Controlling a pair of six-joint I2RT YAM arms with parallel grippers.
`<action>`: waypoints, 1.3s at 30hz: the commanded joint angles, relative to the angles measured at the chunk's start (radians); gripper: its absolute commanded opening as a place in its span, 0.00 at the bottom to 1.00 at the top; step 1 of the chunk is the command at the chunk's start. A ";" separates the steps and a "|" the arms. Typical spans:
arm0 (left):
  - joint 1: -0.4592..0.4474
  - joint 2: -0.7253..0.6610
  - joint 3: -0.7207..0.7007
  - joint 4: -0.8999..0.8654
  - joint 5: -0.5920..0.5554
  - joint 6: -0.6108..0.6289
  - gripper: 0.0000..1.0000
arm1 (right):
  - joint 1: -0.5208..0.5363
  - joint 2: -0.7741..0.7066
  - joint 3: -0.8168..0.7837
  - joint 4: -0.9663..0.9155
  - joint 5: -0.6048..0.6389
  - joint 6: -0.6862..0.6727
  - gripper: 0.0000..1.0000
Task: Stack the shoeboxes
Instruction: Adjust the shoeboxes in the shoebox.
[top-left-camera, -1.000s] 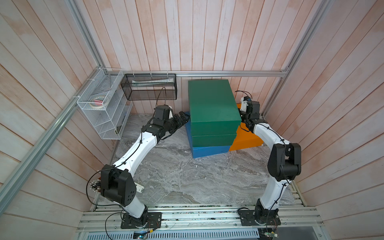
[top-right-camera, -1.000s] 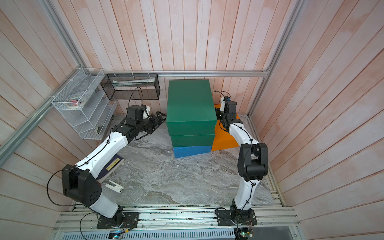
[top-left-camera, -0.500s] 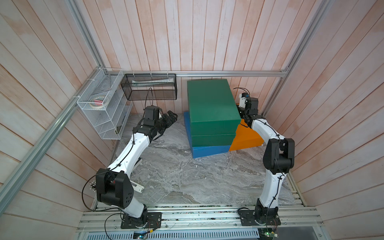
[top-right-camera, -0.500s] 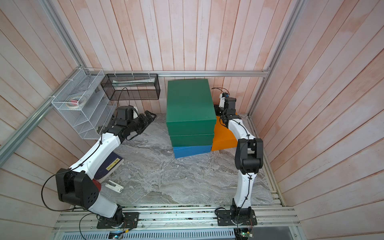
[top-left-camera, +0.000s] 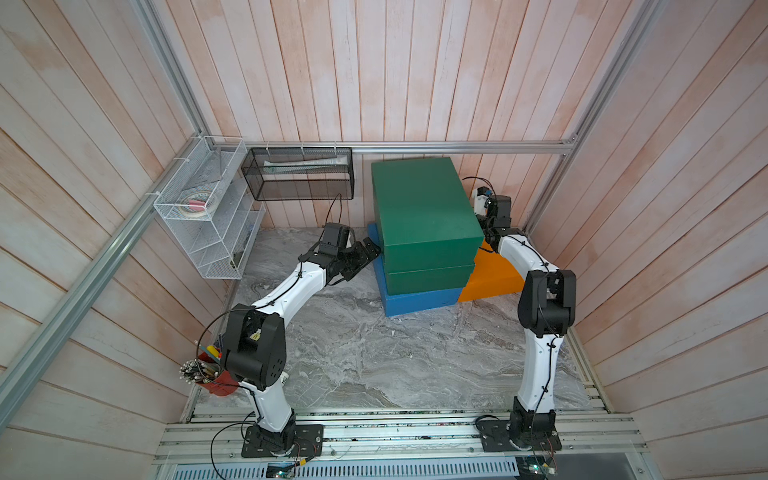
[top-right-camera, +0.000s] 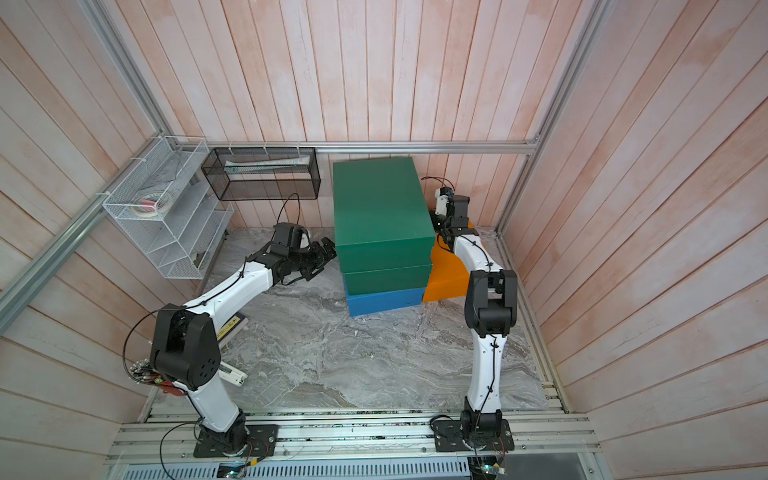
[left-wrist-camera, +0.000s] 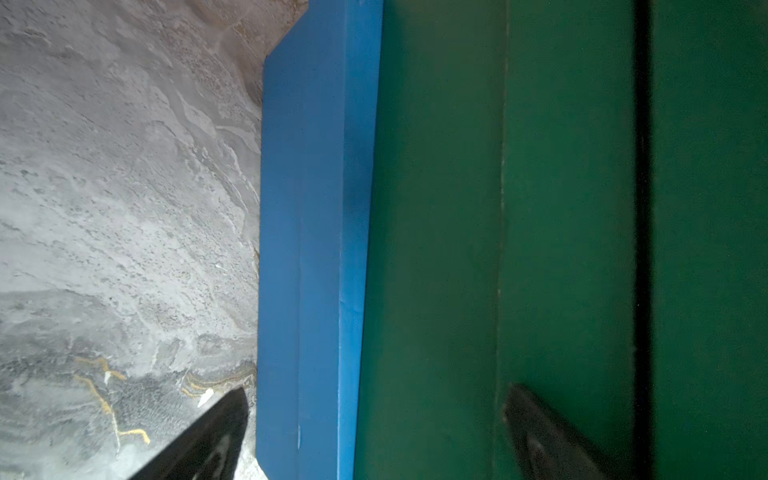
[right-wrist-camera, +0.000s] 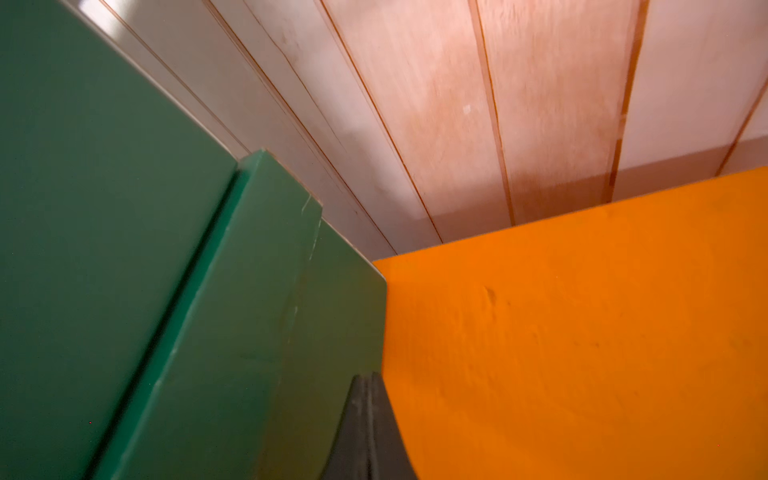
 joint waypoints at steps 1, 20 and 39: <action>-0.023 -0.038 0.011 0.022 0.028 -0.005 1.00 | 0.018 0.024 0.049 -0.029 -0.061 -0.002 0.03; 0.082 -0.070 -0.006 -0.042 -0.021 0.045 1.00 | 0.033 -0.049 -0.120 0.014 -0.041 0.064 0.04; 0.102 -0.138 -0.161 0.024 0.006 0.019 1.00 | -0.028 -0.429 -0.565 0.053 0.036 0.074 0.01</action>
